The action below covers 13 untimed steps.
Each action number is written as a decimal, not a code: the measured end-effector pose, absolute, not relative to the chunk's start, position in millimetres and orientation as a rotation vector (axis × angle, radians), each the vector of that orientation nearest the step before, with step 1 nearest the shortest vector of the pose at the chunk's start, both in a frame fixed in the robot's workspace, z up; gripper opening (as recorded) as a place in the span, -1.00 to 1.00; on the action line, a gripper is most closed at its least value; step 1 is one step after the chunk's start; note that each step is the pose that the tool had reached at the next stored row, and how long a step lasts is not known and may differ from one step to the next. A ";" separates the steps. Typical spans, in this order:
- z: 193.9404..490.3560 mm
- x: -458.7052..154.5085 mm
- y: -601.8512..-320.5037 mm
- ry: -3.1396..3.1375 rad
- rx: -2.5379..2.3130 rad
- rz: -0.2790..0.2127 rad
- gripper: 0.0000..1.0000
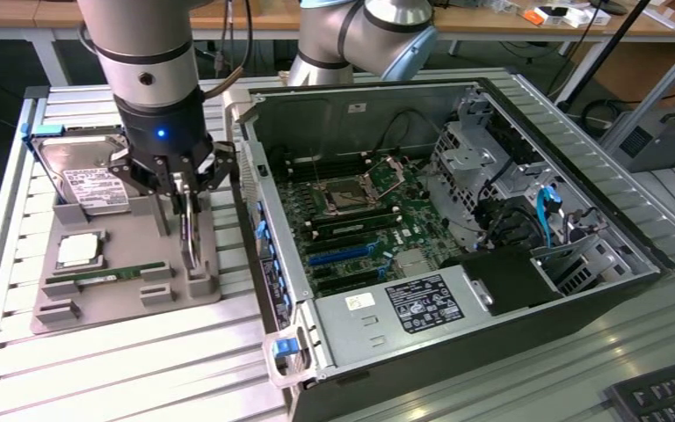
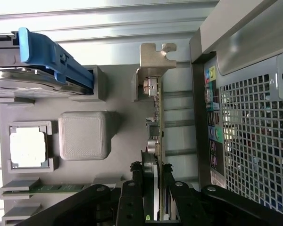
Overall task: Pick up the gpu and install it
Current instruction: 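Pick up the gpu and move the gpu toward the slot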
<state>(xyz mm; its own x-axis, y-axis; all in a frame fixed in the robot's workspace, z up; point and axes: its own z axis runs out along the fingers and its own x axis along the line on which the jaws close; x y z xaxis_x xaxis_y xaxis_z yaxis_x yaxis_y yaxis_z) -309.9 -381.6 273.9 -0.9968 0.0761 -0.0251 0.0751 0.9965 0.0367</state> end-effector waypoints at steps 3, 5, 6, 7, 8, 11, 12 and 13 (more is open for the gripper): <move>276.1 -309.9 -381.6 3.112 0.118 0.055 -0.47; 277.5 -309.9 -381.6 3.112 0.118 0.056 -0.47; 278.0 -309.9 -381.6 3.112 0.118 0.056 -0.47; 278.5 -310.0 -381.6 3.112 0.118 0.055 -0.47; 278.9 -309.9 -381.6 3.112 0.118 0.056 -0.47; 280.3 -309.9 -381.6 3.112 0.118 0.056 -0.47; 280.8 -309.9 -381.6 3.112 0.118 0.056 -0.47; 281.2 -309.9 -381.6 3.112 0.118 0.055 -0.47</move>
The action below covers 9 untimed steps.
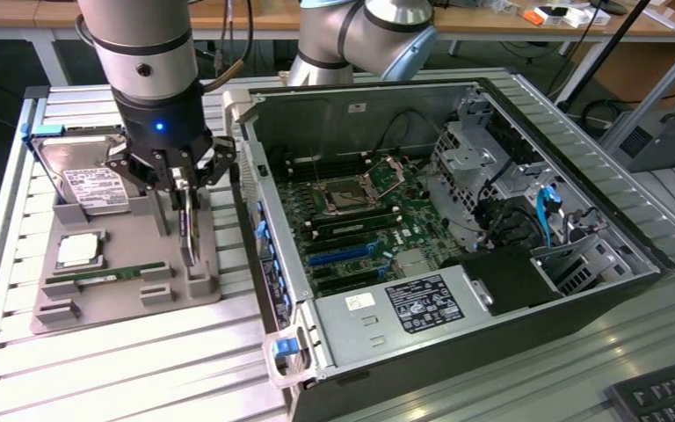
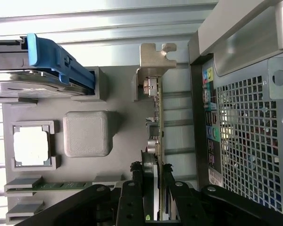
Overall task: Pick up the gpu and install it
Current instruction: 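Pick up the gpu and move the gpu toward the slot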
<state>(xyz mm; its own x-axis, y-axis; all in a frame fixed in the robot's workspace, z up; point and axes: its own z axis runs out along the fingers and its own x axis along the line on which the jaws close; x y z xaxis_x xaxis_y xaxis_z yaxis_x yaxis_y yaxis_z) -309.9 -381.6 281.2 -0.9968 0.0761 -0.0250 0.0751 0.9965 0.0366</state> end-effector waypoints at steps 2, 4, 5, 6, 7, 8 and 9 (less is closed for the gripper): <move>282.2 -310.0 -381.6 3.112 0.118 0.056 -0.47; 283.1 -309.9 -381.6 3.112 0.118 0.056 -0.47; 283.4 -309.9 -381.6 3.112 0.118 0.056 -0.47; 284.0 -309.9 -381.6 3.112 0.118 0.056 -0.47; 284.3 -309.9 -381.6 3.112 0.118 0.056 -0.47; 284.7 -309.9 -381.6 3.112 0.118 0.056 -0.47; 285.1 -309.9 -381.6 3.112 0.118 0.056 -0.47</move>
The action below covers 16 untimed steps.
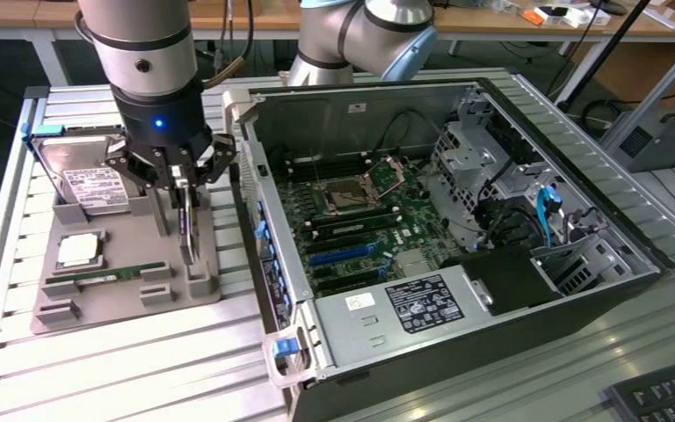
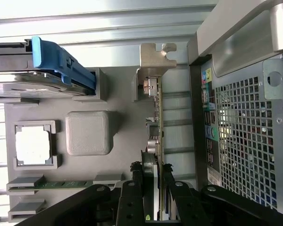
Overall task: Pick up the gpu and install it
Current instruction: 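Pick up the gpu and move the gpu toward the slot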
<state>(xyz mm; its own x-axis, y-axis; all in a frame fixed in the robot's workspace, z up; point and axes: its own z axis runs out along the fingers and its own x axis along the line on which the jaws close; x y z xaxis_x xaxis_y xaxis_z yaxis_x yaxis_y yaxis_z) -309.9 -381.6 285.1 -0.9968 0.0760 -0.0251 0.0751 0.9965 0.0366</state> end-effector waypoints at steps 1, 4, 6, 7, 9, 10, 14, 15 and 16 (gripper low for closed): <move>285.6 -310.0 -381.6 3.113 0.118 0.055 -0.47; 287.2 -310.0 -381.6 3.113 0.118 0.055 -0.47; 288.2 -310.0 -381.6 3.112 0.118 0.056 -0.47; 289.0 -309.9 -381.6 3.112 0.118 0.055 -0.47; 289.8 -309.9 -381.6 3.112 0.118 0.056 -0.47; 290.4 -309.9 -381.6 3.112 0.118 0.056 -0.47; 292.2 -309.9 -381.6 3.112 0.118 0.056 -0.47; 292.6 -309.9 -381.6 3.112 0.118 0.056 -0.47; 292.9 -309.9 -381.6 3.112 0.118 0.056 -0.47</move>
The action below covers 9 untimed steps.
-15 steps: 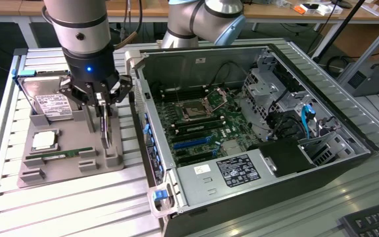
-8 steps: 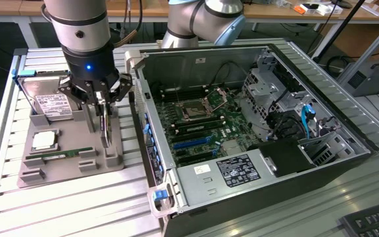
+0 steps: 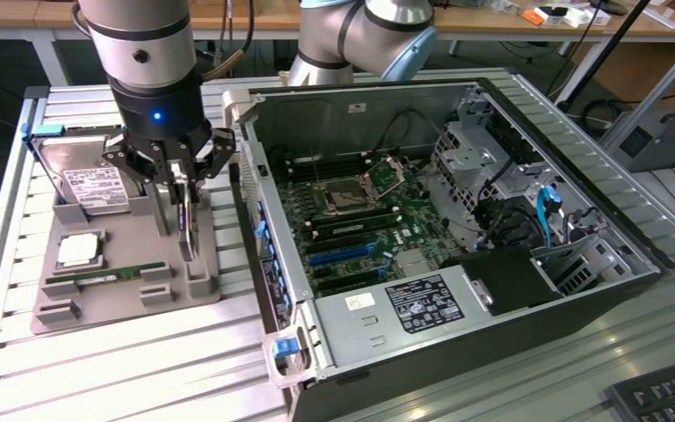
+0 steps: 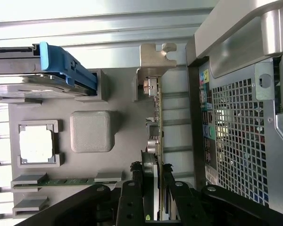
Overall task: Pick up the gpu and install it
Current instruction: 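Pick up the gpu and move the gpu toward the slot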
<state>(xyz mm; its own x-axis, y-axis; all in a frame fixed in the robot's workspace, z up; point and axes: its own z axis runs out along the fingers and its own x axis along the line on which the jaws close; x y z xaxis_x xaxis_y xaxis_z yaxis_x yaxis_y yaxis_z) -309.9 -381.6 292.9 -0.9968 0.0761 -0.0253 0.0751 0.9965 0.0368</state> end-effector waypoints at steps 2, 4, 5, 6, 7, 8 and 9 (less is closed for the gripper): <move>293.7 -310.0 -381.6 3.112 0.118 0.056 -0.47; 294.3 -309.9 -381.6 3.112 0.118 0.056 -0.47; 294.7 -309.9 -381.6 3.112 0.118 0.056 -0.47; 295.1 -309.9 -381.6 3.112 0.118 0.056 -0.47; 295.5 -309.9 -381.6 3.112 0.118 0.055 -0.47; 296.1 -309.9 -381.6 3.112 0.118 0.056 -0.47; 296.4 -309.9 -381.6 3.112 0.118 0.056 -0.47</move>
<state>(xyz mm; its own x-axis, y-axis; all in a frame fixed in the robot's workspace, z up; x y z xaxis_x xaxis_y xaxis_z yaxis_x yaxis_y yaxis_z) -309.9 -381.6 296.4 -0.9968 0.0761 -0.0251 0.0751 0.9965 0.0367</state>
